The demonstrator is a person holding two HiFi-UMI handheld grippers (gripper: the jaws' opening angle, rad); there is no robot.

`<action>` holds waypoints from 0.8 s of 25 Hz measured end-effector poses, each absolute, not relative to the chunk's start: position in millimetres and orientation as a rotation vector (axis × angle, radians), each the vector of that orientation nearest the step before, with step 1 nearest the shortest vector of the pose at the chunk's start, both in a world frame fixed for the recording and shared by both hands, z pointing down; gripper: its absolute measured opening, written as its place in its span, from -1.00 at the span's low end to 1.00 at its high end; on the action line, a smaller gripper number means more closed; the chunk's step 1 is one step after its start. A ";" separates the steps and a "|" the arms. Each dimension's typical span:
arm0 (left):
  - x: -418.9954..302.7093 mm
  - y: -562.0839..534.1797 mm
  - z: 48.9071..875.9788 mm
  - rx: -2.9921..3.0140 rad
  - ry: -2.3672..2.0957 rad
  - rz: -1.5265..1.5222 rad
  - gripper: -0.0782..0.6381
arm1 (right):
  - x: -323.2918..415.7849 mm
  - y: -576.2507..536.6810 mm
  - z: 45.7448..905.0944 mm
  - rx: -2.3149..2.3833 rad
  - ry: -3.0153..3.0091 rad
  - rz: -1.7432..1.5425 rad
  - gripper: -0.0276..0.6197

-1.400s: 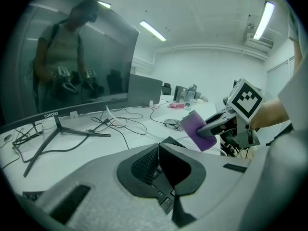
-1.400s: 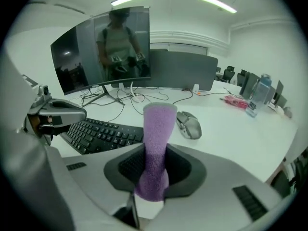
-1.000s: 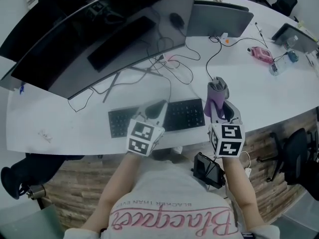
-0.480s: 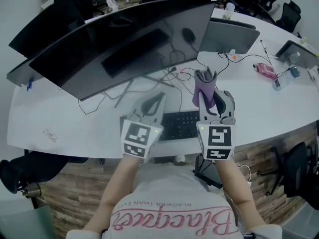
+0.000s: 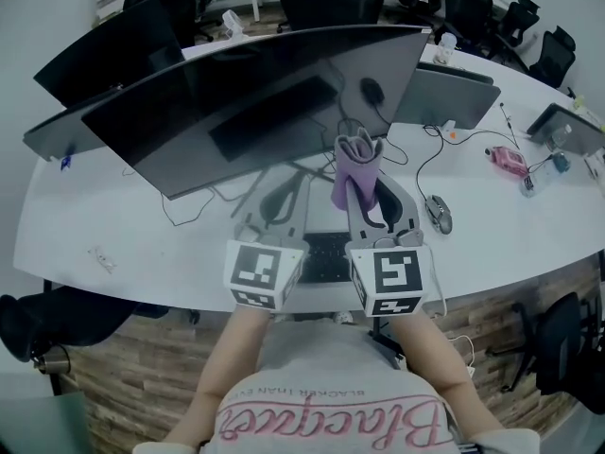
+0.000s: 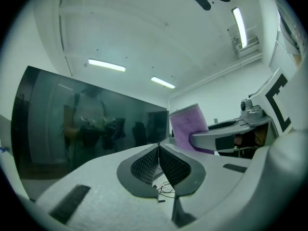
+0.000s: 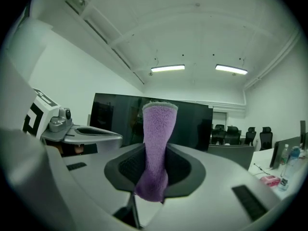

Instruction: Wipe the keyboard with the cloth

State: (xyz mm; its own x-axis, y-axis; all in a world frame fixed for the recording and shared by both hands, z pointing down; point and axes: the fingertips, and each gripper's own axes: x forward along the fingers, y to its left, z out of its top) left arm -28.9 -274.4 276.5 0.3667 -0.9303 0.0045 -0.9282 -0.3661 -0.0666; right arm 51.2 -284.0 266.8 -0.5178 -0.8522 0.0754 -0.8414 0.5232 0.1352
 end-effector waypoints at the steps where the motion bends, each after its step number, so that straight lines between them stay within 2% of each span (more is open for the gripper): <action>1: -30.7 -272.8 272.9 -2.543 1.741 -0.053 -0.77 | 46.2 -281.7 265.6 1.461 -2.640 -0.115 -0.64; 9: -41.0 -258.0 254.8 -2.441 1.745 -0.058 -0.77 | 17.3 -259.0 261.0 1.413 -2.738 -0.144 -0.65; 20: -42.4 -240.7 257.5 -2.426 1.748 -0.013 -0.77 | 16.5 -234.7 263.4 1.462 -2.765 -0.164 -0.64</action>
